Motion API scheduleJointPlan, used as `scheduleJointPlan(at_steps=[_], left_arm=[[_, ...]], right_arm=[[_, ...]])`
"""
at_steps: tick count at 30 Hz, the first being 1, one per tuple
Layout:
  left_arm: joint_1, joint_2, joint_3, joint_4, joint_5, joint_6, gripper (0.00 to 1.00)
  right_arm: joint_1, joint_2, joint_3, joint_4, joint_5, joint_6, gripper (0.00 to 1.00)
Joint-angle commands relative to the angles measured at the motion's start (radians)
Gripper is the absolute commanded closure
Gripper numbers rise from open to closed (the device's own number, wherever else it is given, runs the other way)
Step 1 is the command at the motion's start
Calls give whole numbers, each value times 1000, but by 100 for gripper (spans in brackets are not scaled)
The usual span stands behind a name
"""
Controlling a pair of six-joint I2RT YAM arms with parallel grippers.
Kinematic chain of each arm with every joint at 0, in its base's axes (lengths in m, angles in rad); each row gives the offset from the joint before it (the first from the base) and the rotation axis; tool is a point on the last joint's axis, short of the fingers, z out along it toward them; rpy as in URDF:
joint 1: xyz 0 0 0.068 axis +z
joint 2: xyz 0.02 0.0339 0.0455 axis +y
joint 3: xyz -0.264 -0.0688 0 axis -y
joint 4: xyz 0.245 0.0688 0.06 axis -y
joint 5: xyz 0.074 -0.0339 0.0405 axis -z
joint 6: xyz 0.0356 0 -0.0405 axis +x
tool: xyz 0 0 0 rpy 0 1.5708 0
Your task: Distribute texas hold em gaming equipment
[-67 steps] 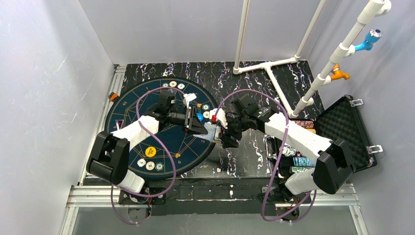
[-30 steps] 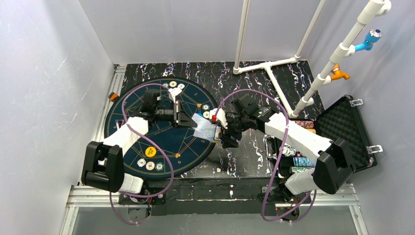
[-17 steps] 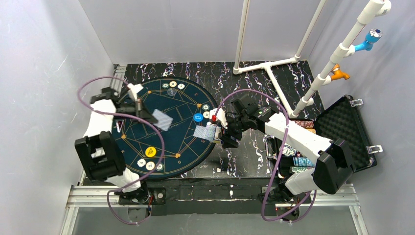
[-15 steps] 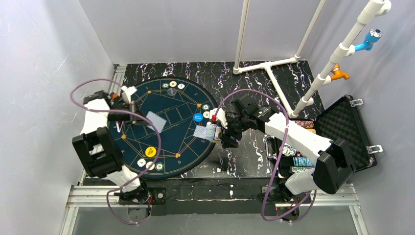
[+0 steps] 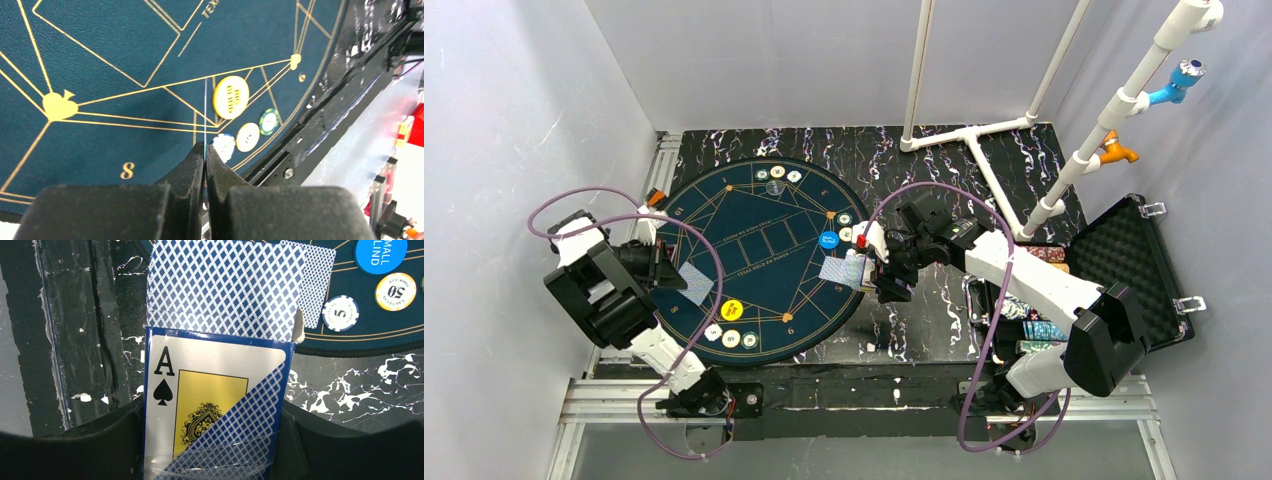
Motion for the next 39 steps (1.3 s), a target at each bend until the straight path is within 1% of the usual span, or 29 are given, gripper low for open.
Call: scheduleJointPlan(at_steps=[1,6,15,16,17,20,22,23,25,28,29,32,34,37,39], left_arm=[[7,62,-7,59,-40,96,100],[7,124,-57,110,-104,110,100],[3,113,-188,172,-138,126,100],[2,105,-198,174,-139,129,97],[2,95,-206,175,-137,133,91],[2,61,-221,177,-125,131,69],[2,32,-217,194,-112,98,58],[2,9,-209,201,-101,78,47],[2,-39,-195,224,-77,44,31],[0,-126,-172,271,-35,-16,12],[-5,-155,-160,280,-21,-38,8],[-49,-236,-112,291,26,-118,2],[-118,-303,-102,288,55,-181,2],[-286,-401,-115,279,110,-313,2],[-420,-450,-126,292,152,-432,2]], right_arm=[[3,-18,30,33,-34,7,99],[4,-20,20,35,-22,6,99],[4,-8,21,36,-29,3,99],[4,-7,21,37,-30,2,99],[5,-6,21,36,-30,3,99],[6,-3,21,38,-33,3,99],[6,-2,22,38,-33,3,99],[6,-3,22,38,-31,4,99],[6,-5,22,36,-27,4,99],[6,-8,20,36,-20,4,99],[6,-9,20,38,-18,4,99],[6,-6,20,42,-18,5,99],[7,-1,24,47,-18,6,99],[11,7,36,48,-18,6,99],[12,8,43,48,-18,6,99]])
